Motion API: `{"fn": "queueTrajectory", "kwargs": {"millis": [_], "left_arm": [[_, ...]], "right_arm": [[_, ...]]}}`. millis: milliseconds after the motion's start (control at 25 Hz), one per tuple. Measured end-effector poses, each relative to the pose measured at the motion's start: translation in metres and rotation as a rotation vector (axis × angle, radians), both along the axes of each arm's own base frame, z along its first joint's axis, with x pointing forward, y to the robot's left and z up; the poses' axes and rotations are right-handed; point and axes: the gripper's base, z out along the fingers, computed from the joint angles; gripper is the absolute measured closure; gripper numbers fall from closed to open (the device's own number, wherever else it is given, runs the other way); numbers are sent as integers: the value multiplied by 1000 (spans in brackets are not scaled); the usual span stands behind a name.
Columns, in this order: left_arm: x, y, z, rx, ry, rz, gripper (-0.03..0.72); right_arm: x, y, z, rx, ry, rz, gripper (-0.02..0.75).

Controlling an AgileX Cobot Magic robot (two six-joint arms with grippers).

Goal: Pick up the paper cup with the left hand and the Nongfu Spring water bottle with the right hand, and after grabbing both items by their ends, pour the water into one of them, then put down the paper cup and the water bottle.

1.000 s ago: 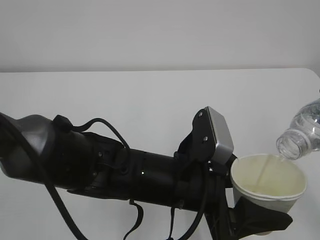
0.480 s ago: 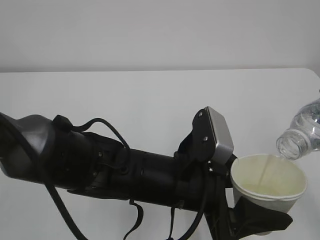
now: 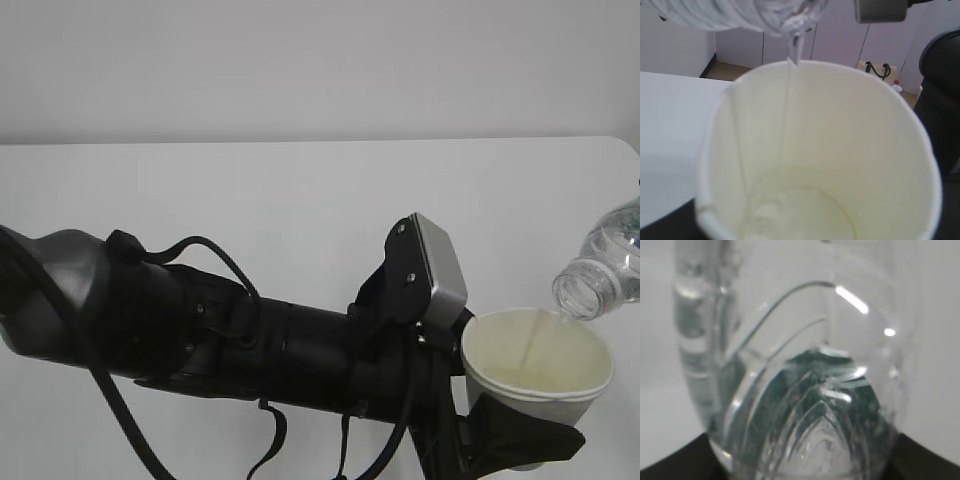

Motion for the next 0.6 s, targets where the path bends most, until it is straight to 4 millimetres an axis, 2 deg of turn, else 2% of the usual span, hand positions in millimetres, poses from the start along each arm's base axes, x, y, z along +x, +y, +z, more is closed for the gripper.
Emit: {"fn": "queueTrajectory", "kwargs": {"millis": [600], "left_arm": [[0, 0, 0, 0, 0, 0, 225]], "right_arm": [[0, 0, 0, -2, 0, 1, 320]]}}
